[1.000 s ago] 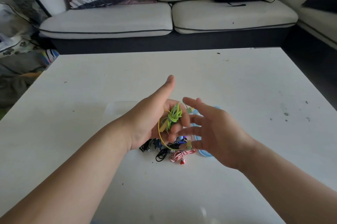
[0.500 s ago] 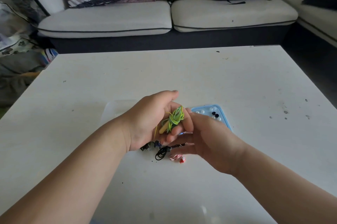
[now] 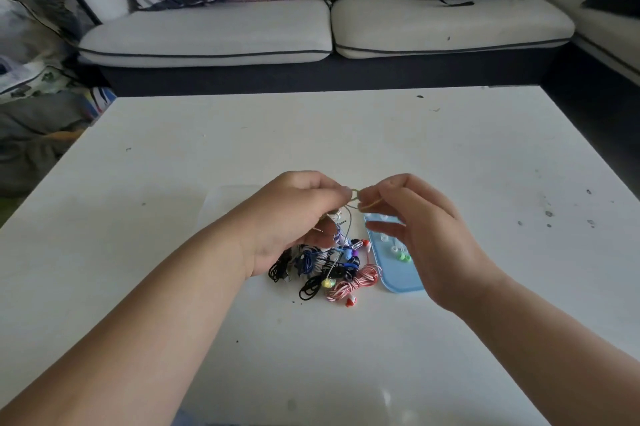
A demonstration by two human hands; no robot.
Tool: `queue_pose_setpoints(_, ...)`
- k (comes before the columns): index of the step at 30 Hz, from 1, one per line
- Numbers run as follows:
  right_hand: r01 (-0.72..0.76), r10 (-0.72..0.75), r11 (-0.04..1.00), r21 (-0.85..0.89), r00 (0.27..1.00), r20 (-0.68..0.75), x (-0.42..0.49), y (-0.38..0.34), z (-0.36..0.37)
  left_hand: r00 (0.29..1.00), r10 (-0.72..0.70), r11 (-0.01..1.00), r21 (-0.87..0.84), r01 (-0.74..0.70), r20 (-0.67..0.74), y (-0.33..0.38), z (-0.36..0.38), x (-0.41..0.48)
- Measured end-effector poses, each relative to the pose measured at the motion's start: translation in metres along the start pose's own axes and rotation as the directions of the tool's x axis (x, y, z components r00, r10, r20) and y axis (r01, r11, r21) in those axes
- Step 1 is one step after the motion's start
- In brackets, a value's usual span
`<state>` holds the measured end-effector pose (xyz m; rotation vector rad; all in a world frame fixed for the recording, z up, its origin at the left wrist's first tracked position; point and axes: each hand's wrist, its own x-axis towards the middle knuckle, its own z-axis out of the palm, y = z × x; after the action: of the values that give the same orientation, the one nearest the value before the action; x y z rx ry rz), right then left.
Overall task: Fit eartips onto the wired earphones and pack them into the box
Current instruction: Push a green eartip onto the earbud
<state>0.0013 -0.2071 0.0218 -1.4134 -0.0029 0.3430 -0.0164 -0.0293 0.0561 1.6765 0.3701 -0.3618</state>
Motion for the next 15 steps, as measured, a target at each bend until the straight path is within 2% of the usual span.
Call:
queue_pose_setpoints(3, -0.198, 0.183, 0.961, 0.194, 0.978, 0.096, 0.001, 0.008, 0.001, 0.998, 0.065, 0.995, -0.079, -0.063, 0.015, 0.006, -0.001, -0.005)
queue_pose_setpoints(5, -0.269, 0.23, 0.94, 0.209, 0.954, 0.194, 0.002, 0.012, 0.001, 0.992, 0.111, 0.978, -0.186, -0.099, 0.053, 0.009, 0.0, -0.009)
queue_pose_setpoints(9, -0.292, 0.21, 0.928, 0.233, 0.923, 0.323, 0.002, 0.013, 0.003, 0.978, 0.186, 0.934, -0.325, -0.148, 0.09, 0.012, 0.001, -0.012)
queue_pose_setpoints(12, -0.302, 0.208, 0.923, 0.237, 0.912, 0.354, 0.0, 0.01, 0.003, 0.973, 0.229, 0.918, -0.332, -0.217, -0.003, 0.011, -0.002, -0.006)
queue_pose_setpoints(15, -0.294, 0.228, 0.943, 0.157, 0.912, 0.342, 0.0, 0.008, 0.0, 0.967, 0.238, 0.925, -0.283, -0.254, -0.089, 0.007, -0.01, 0.002)
